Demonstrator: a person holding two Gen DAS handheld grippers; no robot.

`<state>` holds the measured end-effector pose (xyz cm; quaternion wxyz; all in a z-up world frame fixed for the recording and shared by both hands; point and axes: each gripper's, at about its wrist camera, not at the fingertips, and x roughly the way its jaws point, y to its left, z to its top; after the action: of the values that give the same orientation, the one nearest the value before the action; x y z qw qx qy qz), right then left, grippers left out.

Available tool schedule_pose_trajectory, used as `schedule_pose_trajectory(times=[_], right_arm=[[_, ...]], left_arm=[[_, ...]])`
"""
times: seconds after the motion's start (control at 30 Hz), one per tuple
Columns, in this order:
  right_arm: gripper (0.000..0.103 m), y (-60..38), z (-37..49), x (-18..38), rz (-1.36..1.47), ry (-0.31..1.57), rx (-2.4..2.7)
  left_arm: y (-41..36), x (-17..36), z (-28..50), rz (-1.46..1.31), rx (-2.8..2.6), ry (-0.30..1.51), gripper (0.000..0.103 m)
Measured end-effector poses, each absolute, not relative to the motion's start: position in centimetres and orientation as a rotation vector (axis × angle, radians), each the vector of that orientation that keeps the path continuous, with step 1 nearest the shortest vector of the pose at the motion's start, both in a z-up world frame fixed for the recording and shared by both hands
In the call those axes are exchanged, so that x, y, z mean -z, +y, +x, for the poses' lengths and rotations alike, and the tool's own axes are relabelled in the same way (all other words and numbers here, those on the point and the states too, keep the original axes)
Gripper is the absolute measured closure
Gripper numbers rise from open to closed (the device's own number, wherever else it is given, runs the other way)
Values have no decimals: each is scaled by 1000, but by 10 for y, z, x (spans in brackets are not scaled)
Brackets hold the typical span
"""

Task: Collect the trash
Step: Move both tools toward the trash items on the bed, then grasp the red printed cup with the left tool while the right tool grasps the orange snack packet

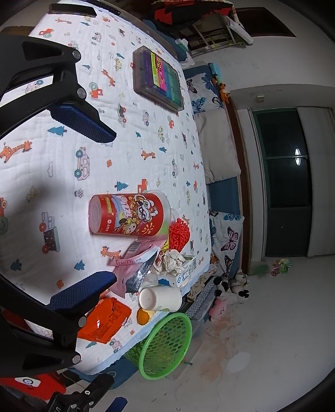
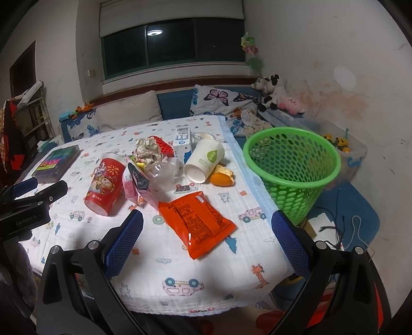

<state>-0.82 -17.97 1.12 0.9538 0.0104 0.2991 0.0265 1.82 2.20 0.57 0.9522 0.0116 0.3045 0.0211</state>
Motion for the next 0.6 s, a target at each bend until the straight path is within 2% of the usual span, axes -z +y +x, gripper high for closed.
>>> schedule_pose_trajectory(times=[0.6], right_arm=[[4, -180, 24, 2, 12, 658, -145]], left_arm=[[42, -5, 43, 10, -76, 653, 6]])
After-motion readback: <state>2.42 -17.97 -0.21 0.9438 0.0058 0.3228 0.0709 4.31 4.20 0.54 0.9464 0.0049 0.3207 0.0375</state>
